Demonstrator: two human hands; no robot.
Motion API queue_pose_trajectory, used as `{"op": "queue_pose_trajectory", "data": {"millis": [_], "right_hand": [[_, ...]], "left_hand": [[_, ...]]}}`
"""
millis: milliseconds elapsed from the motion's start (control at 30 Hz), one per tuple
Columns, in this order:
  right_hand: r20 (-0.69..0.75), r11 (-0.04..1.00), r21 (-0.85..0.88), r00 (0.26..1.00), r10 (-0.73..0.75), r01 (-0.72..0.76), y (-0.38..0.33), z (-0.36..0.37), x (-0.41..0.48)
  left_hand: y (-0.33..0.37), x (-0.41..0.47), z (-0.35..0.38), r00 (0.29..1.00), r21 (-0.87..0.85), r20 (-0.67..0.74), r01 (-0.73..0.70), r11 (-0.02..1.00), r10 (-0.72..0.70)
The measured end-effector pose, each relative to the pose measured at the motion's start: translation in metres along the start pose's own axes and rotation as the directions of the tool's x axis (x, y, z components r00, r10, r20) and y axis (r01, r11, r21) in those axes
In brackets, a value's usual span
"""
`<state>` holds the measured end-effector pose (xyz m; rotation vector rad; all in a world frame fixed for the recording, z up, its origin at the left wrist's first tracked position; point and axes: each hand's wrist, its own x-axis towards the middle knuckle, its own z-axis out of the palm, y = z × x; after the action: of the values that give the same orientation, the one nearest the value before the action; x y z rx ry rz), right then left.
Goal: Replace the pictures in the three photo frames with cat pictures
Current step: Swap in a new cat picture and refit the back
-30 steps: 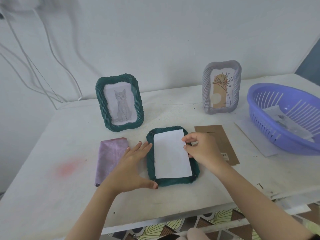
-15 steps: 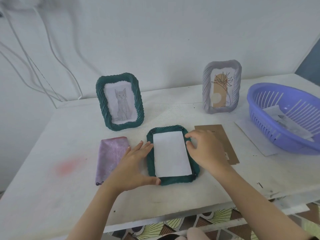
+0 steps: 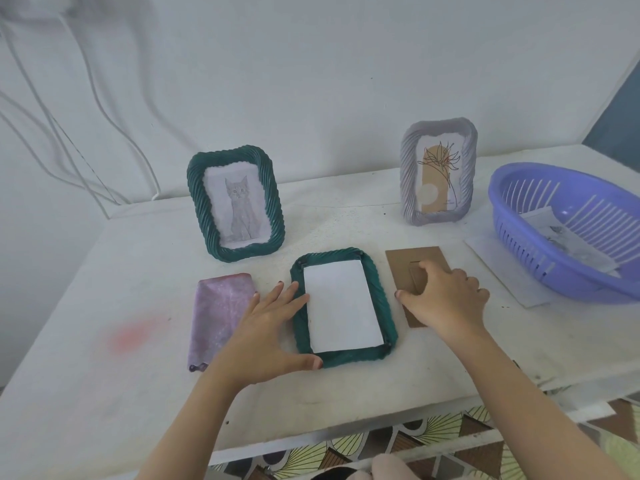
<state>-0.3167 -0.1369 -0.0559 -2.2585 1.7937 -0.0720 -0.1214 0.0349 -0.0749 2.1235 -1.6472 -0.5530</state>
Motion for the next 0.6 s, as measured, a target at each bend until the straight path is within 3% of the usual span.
{"op": "queue_pose_trajectory", "data": {"millis": [200, 333, 600], "right_hand": [[0.018, 0.943, 0.331, 0.999, 0.042, -0.045, 0.011, -0.005, 0.005], [0.040, 0.739, 0.671, 0.999, 0.032, -0.051, 0.020, -0.004, 0.007], [0.005, 0.506, 0.863, 1.000, -0.012, 0.002, 0.031, -0.009, 0.013]], "left_hand": [[0.001, -0.001, 0.002, 1.000, -0.006, -0.008, 0.005, 1.000, -0.005], [0.001, 0.000, 0.002, 1.000, -0.014, -0.013, 0.003, 1.000, -0.004], [0.003, -0.001, 0.003, 1.000, -0.029, -0.027, 0.012, 1.000, -0.013]]}}
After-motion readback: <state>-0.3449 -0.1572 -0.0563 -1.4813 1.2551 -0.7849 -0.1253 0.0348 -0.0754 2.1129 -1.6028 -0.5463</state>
